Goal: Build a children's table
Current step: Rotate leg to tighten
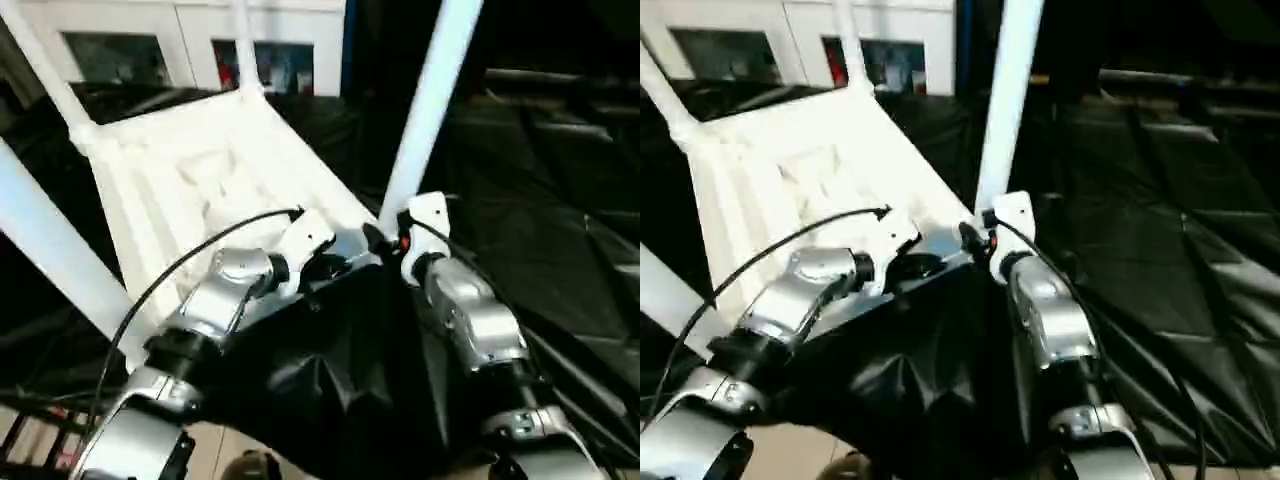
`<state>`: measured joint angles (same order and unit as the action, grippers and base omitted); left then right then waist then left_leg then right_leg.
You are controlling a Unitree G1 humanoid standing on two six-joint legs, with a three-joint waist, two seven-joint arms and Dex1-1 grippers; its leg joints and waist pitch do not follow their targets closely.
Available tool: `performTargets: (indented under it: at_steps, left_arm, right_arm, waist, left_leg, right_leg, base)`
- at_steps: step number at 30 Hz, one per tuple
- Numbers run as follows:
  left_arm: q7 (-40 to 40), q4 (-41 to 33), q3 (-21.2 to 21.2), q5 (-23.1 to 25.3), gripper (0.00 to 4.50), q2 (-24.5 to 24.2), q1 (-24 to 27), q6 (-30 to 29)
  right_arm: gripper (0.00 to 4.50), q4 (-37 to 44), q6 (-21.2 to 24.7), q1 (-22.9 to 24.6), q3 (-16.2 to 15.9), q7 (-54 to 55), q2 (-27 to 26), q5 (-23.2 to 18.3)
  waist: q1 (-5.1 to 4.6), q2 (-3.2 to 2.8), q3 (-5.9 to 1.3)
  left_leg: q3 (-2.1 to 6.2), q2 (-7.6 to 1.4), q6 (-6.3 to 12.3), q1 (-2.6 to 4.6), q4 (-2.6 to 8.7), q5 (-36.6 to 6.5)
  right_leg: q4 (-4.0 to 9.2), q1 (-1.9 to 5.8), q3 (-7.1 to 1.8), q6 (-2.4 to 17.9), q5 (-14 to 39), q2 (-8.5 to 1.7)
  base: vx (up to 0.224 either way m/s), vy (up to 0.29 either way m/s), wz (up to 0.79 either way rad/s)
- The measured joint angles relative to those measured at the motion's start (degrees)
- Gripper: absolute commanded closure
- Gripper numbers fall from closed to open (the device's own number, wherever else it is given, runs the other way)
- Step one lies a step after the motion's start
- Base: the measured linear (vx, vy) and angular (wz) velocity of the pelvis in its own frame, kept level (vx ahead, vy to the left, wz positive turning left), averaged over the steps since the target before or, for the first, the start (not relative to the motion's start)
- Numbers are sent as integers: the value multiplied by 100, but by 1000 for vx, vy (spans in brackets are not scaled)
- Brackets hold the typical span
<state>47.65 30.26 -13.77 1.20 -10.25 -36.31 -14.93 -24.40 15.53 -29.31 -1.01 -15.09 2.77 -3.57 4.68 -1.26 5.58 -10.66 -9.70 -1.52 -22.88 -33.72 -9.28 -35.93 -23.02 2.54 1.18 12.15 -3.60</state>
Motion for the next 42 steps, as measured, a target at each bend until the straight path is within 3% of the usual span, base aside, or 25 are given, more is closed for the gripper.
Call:
performTargets:
  at_steps: [4,10,16,21,28,42]
  left_arm:
    - [77,-28,-9,21,450,-32,26,16]
    - [599,-400,-66,-41,450,-346,292,172]
    - [1235,-453,-76,-162,450,-733,431,577]
    - [1485,-454,-87,-232,450,-823,442,603]
    - [1667,-454,-106,-268,450,-875,462,671]
    - [2042,-647,-128,-382,450,-1068,594,637]
  right_arm:
    - [73,2,-52,3,-103,-115,31,152]
    - [73,213,-129,144,-437,-915,504,144]
    - [10,471,-173,263,-581,-2113,1214,-58]
    - [10,833,-236,300,-707,-2658,1581,-75]
    - [10,904,-169,413,-718,-3099,1716,-306]
    - [10,1041,-271,486,-1028,-3679,2083,-228]
  waist:
    - [-8,0,0]
    - [11,1,1]
    - [53,4,3]
    - [69,10,5]
    - [93,10,5]
    - [129,19,9]
  left_leg:
    - [-1,-2,-10,0,-2,-5]
    - [-4,-9,-11,-3,1,-5]
    - [-5,-14,-11,-6,-10,-4]
    - [-8,-14,-9,-12,-16,-4]
    - [-8,-15,-2,-14,-19,0]
    - [-8,-16,11,-14,-21,8]
  right_leg:
    - [-1,-1,-2,-5,-4,2]
    - [0,-5,1,-6,-3,7]
    - [-4,-4,0,-7,-5,9]
    - [-4,-4,1,-7,-6,7]
    - [-5,-5,2,-7,-7,7]
    - [-8,-6,3,-7,-7,7]
  base:
    - [0,0,0]
    - [0,0,0]
    - [0,0,0]
    - [0,0,0]
    - [0,0,0]
    - [0,0,0]
